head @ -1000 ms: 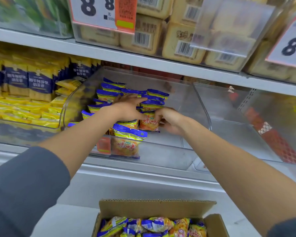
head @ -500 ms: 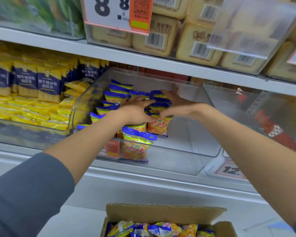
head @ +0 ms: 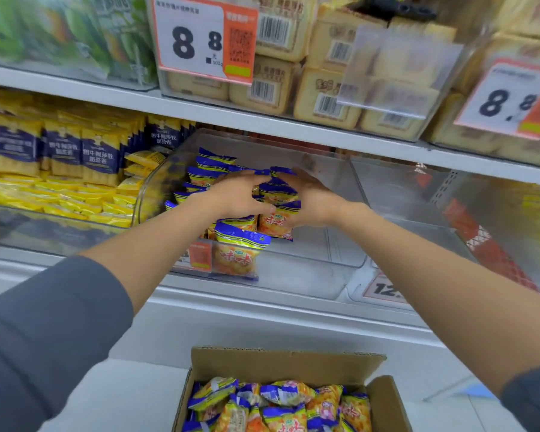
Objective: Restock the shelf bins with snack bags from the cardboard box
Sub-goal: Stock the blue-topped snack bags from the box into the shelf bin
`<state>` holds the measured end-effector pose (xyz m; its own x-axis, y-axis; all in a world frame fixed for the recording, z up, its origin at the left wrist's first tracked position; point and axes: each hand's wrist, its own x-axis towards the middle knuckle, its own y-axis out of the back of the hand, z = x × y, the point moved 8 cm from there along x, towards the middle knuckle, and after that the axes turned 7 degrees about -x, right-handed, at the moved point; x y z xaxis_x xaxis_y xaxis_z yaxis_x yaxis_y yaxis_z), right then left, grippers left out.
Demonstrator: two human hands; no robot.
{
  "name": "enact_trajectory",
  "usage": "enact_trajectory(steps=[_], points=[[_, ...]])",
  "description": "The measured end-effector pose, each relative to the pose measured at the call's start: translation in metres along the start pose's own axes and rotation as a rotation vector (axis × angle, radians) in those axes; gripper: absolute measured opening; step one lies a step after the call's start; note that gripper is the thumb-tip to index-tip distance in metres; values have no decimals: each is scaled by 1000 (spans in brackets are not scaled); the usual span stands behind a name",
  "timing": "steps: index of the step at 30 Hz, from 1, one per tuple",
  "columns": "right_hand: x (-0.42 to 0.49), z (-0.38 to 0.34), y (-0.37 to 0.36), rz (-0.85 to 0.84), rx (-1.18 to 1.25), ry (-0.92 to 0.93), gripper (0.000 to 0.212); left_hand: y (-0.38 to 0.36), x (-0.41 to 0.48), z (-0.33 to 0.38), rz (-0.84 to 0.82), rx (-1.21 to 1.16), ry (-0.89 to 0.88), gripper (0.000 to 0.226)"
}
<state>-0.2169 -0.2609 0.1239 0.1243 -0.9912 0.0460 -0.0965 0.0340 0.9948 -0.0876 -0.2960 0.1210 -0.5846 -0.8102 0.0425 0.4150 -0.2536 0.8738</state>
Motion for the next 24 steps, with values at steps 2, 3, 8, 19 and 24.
enact_trajectory(steps=[2, 3, 8, 19, 24], points=[[-20, -12, 15, 105, 12, 33, 78, 10, -17, 15, 98, -65, -42, 56], [-36, -18, 24, 176, -14, 32, 61, 14, -31, 25, 143, -92, -54, 41], [-139, -44, 22, 365, 38, 9, 13, -12, -114, 69, 125, -87, -54, 7], [-265, -32, -216, -453, 267, -121, 25, -175, -229, -15, -254, -228, 242, 6], [-271, -55, -294, -669, 429, -235, 68, -195, -236, -34, -302, -241, 280, 5]])
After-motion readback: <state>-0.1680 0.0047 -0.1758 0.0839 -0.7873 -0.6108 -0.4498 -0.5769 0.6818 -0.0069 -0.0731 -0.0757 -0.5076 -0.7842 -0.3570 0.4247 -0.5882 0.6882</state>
